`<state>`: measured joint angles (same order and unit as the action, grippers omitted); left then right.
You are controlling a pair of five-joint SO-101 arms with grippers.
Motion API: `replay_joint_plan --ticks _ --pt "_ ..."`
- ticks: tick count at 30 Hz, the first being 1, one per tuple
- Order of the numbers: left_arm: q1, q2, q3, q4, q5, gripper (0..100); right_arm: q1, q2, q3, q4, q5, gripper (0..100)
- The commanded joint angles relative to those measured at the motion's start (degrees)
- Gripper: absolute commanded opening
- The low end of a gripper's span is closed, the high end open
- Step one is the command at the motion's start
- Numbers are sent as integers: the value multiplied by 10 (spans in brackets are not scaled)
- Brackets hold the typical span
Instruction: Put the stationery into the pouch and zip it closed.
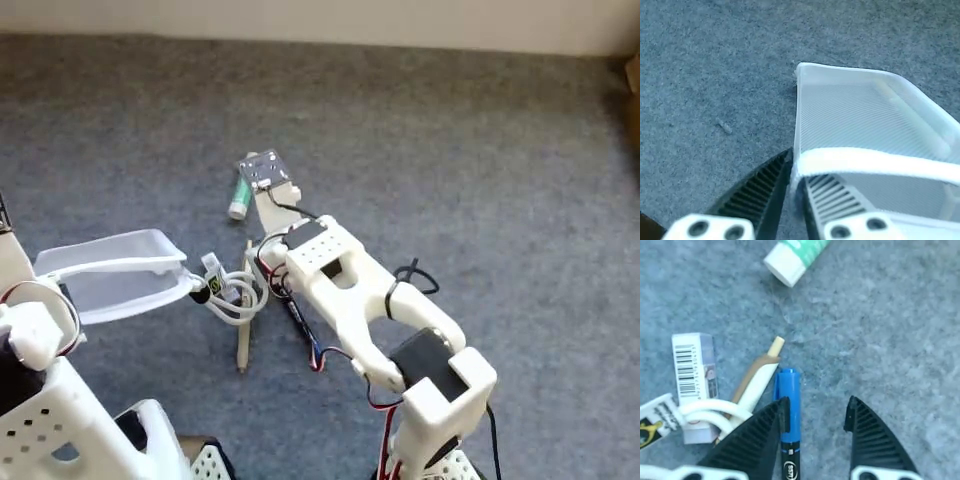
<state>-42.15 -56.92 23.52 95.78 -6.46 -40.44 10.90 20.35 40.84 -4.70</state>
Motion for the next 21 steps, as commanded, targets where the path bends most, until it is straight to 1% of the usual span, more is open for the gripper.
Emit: replay_joint_plan --ticks 1,7,11,15,21 --pt "-9 -5 -24 -10 5 7 -12 -4 -29 2 6 177" --pt "-9 -5 -23 -10 5 7 -25 -3 -29 3 8 177" --pt "-9 -5 -23 -10 5 7 -44 -2 -26 12 37 177" --pt "-9 -5 -23 -10 5 7 -43 -2 -29 35 37 177" --pt "-9 -5 -23 -10 5 7 -32 2 -28 35 39 170"
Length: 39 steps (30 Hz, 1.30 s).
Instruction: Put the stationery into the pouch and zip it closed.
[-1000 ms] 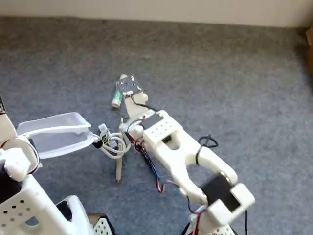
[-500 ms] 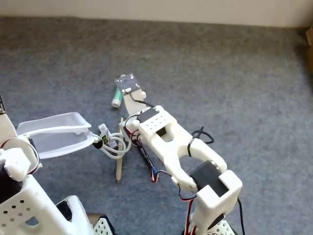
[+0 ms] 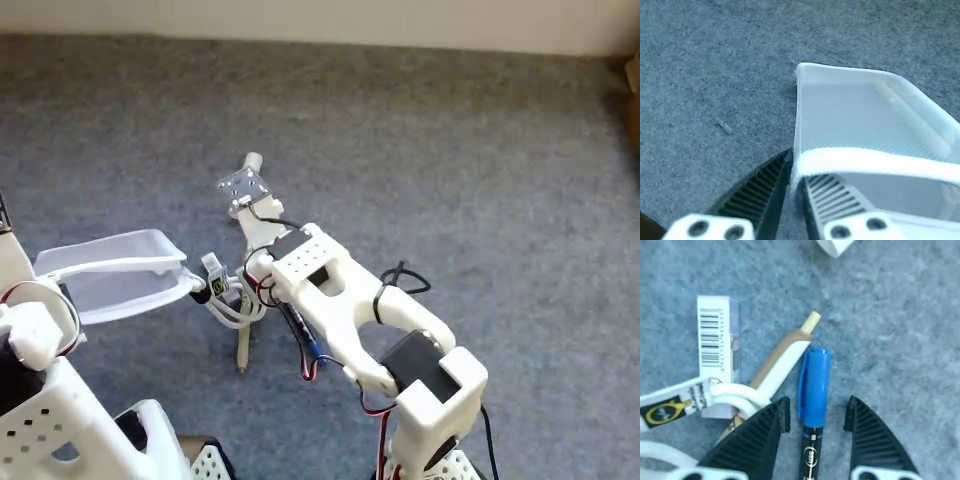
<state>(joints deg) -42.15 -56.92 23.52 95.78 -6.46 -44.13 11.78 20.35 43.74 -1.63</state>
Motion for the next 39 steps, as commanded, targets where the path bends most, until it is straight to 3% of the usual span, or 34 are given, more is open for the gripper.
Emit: replay_joint_plan --ticks 1,10,18,25,34,39 --pt "-9 -5 -23 -10 5 7 7 2 -29 6 9 153" --pt "-9 -5 -23 -10 5 7 9 66 -32 7 53 5" --pt "-8 -5 -23 -10 5 7 9 -4 -29 90 53 5" --pt "-5 -5 -25 -10 5 7 16 -89 -20 103 53 5" --pt "117 -3 -31 -15 7 7 53 -200 24 104 48 5" --pt "151 -1 -31 -15 7 7 51 -297 65 104 48 5"
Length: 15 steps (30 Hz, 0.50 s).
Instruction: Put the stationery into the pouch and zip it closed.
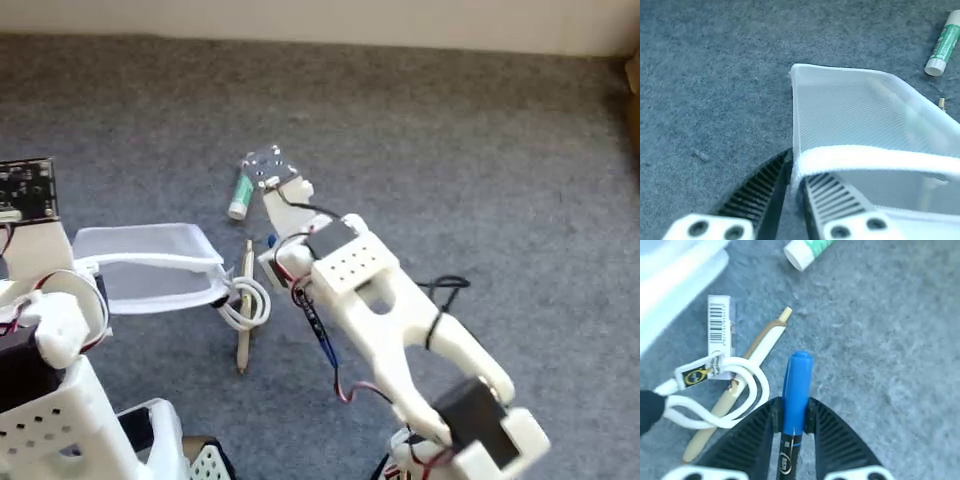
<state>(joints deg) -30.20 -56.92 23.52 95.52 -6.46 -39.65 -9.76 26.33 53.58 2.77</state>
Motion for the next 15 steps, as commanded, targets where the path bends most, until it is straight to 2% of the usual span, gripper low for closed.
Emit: replay_joint_plan --ticks 1,11,15 --pt "31 -1 -31 -12 7 7 6 -104 15 6 4 5" --pt "35 0 -26 -12 7 7 3 -301 80 6 4 5" --pt "35 0 -25 -12 7 7 -22 -387 87 6 4 5"
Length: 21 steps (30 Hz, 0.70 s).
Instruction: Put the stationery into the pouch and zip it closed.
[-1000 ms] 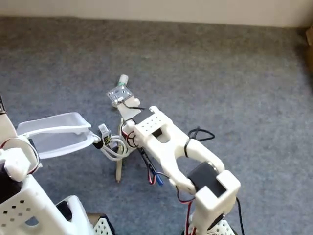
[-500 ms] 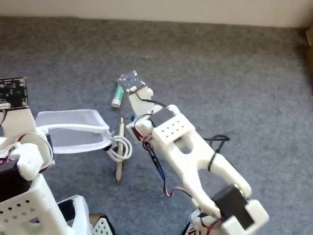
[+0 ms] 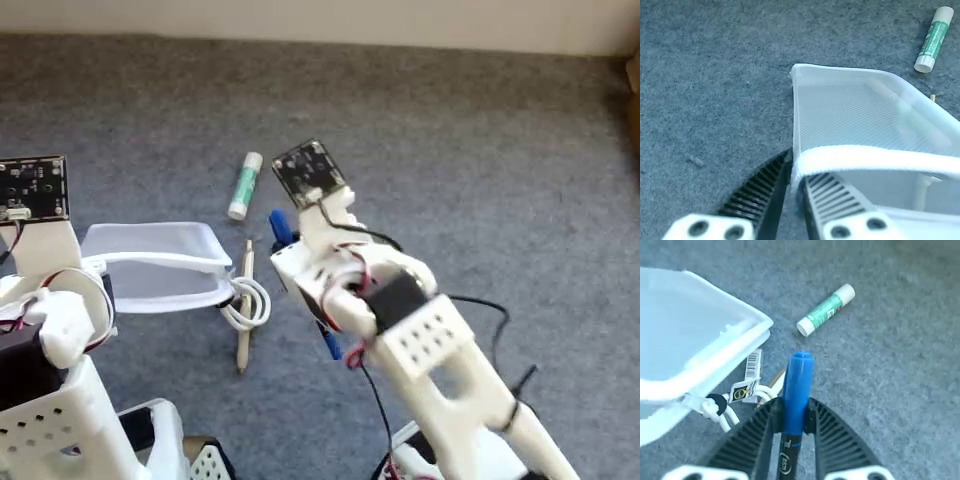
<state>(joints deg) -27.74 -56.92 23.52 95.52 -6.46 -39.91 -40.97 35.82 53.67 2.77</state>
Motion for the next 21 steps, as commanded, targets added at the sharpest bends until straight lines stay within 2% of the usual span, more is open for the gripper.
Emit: replay_joint_plan --ticks 1,8,17,21 --pt "10 0 -25 -12 7 7 -28 -97 -7 5 4 5" --pt "7 -1 -24 -9 7 7 -99 -221 -12 4 4 5" --pt "7 -1 -23 -8 7 7 -167 -266 -14 0 4 5" --pt "7 -1 -23 -8 7 7 -210 -276 -8 -81 4 5"
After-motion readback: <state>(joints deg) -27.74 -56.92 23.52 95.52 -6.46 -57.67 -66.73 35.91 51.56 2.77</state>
